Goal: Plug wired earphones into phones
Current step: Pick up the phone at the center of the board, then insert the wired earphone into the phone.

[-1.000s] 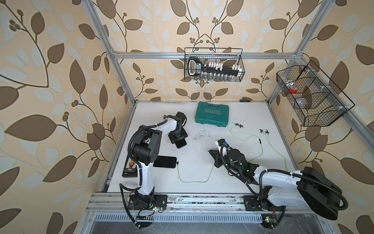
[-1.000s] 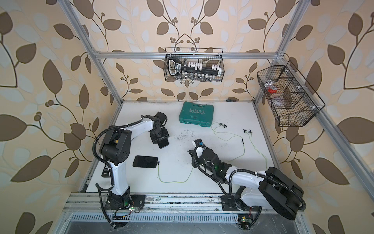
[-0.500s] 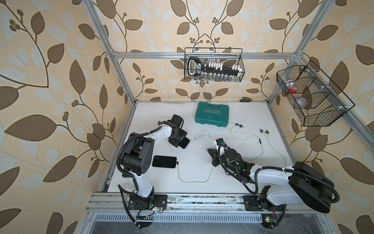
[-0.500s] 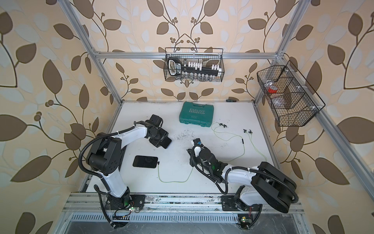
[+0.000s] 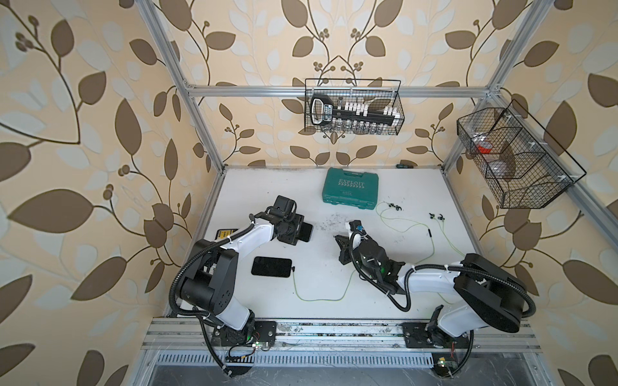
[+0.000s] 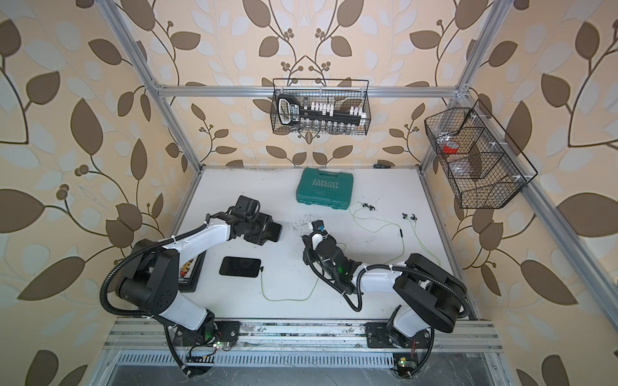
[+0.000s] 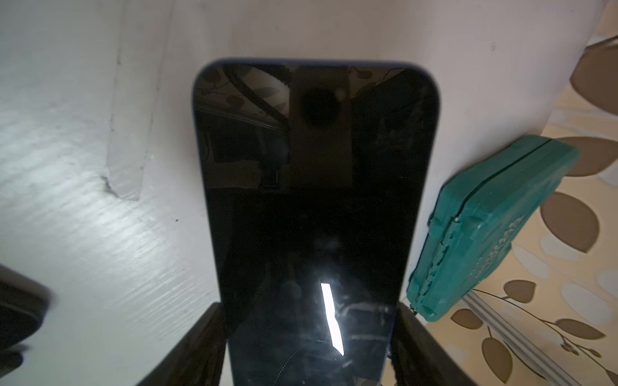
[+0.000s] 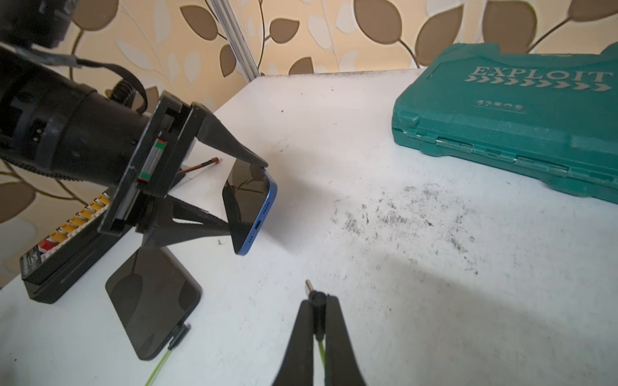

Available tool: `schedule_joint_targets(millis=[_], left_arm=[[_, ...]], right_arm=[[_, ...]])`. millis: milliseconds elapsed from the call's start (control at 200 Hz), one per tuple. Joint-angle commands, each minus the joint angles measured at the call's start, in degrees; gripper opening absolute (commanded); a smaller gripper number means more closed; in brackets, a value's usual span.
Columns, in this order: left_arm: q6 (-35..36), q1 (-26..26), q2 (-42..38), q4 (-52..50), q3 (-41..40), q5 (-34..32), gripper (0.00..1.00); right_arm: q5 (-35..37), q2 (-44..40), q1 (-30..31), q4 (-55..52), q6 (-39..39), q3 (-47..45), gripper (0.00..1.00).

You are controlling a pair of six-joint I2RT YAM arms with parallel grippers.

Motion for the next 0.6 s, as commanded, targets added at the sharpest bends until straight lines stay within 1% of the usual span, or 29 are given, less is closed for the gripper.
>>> schedule_joint_targets(millis=[0, 40, 65, 260, 415, 485, 595], left_arm=[[-6.4, 0.3, -4.9, 6.3, -2.1, 0.4, 0.50], [-7.6, 0.2, -5.1, 7.2, -3.2, 0.6, 0.50], [-8.3, 0.2, -7.4, 7.9, -3.7, 0.7, 0.50], [-13.6, -1.2, -12.4, 10.5, -7.9, 0.5, 0.51], [-17.7, -3.8, -16.0, 15.0, -11.0, -1.4, 0.51], [-18.9, -5.3, -17.5, 14.8, -11.4, -2.8, 0.50], [-21.4, -7.7, -19.6, 13.4, -11.4, -5.0, 0.45]], right_arm=[[1.8, 1.7, 0.8, 4.7, 0.8, 1.2, 0.00], [2.3, 2.0, 1.2, 5.4, 0.6, 1.0, 0.00], [2.8, 2.1, 1.7, 5.7, 0.4, 0.8, 0.00], [5.3, 1.8, 4.9, 6.6, -0.9, 0.4, 0.00], [5.8, 1.4, 5.4, 7.5, -1.3, 0.0, 0.00], [6.3, 1.0, 5.6, 7.6, -1.8, 0.0, 0.00], [7.6, 0.1, 5.8, 8.9, -2.5, -0.7, 0.00]])
